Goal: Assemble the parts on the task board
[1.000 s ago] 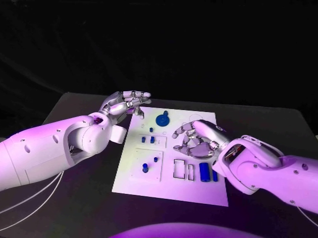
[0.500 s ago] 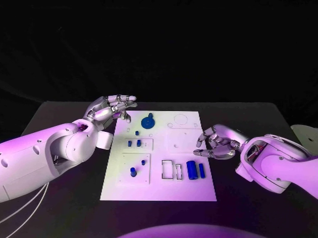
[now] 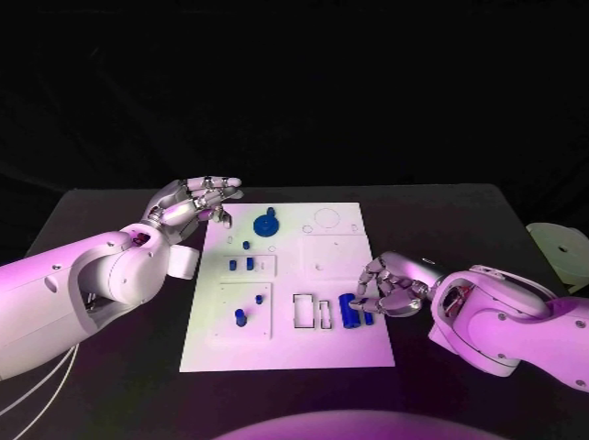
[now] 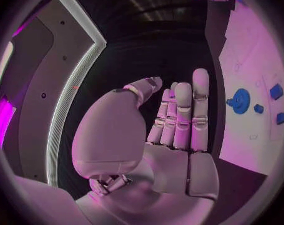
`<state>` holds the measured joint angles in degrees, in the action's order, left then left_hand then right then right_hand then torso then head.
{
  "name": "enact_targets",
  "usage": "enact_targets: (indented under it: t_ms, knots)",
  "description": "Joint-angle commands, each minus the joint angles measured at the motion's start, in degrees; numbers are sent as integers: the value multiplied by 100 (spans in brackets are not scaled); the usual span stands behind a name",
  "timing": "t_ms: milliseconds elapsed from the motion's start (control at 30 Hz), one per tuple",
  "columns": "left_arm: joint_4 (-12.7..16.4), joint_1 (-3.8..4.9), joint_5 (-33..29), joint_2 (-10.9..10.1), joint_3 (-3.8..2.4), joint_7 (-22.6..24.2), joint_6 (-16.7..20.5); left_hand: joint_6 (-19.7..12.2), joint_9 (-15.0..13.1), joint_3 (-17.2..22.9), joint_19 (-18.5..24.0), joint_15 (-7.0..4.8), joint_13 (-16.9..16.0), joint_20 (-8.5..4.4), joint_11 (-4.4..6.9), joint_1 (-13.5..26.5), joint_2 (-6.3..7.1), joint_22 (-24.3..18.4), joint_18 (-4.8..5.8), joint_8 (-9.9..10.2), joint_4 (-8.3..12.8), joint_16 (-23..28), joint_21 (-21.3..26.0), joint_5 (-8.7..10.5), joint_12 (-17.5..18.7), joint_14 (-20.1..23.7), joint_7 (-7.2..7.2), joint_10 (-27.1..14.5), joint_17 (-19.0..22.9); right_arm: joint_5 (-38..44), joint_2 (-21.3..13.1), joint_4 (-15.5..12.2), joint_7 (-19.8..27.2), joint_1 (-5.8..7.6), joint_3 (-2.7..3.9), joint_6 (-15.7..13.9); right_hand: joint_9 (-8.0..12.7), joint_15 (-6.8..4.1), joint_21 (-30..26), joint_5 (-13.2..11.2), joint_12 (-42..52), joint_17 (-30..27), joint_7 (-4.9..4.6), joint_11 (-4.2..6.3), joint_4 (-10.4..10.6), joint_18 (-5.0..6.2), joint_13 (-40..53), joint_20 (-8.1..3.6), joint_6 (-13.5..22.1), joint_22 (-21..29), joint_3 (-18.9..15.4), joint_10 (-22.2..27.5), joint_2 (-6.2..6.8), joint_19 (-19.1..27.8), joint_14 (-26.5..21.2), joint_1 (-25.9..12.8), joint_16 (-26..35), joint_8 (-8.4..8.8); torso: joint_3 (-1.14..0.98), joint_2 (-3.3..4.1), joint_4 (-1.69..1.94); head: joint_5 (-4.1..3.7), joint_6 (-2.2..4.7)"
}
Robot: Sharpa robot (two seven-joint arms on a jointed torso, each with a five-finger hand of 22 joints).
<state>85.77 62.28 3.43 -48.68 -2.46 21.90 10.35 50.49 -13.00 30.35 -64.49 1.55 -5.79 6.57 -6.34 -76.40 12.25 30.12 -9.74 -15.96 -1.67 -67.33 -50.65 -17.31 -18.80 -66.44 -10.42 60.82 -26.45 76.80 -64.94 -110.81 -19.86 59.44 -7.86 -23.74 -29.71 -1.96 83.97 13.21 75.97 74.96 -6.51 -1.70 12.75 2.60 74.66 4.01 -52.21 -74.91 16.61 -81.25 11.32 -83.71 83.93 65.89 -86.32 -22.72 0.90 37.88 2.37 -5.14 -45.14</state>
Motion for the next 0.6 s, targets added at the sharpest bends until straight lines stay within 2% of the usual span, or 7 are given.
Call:
enact_targets:
  t_ms: [33,600]
  knots:
    - [26,-3,11,0,-3,53,-102,-19,5,-36,-20,12,-6,8,-5,4,-71,-5,-83,19,2,-9,23,22,-22,41,-15,-45,5,482,69,5,-320,-80,-4,75,-11,-36,28,33,35,404,46,18,43,-101,12,-5,12,-1137,-27,-12,17,-271,402,-42,-24,-42,7,6,8,12,-8]
    - [52,-4,11,-47,-3,51,-108,-19,5,-36,-20,12,-6,8,-5,4,-71,-5,-83,19,2,-9,23,22,-22,41,-15,-45,5,833,407,196,-498,-306,-5,105,-33,-42,28,52,43,414,56,26,171,-102,35,-11,10,-1142,-130,-14,14,-271,402,-57,-28,-69,6,3,2,42,-52]
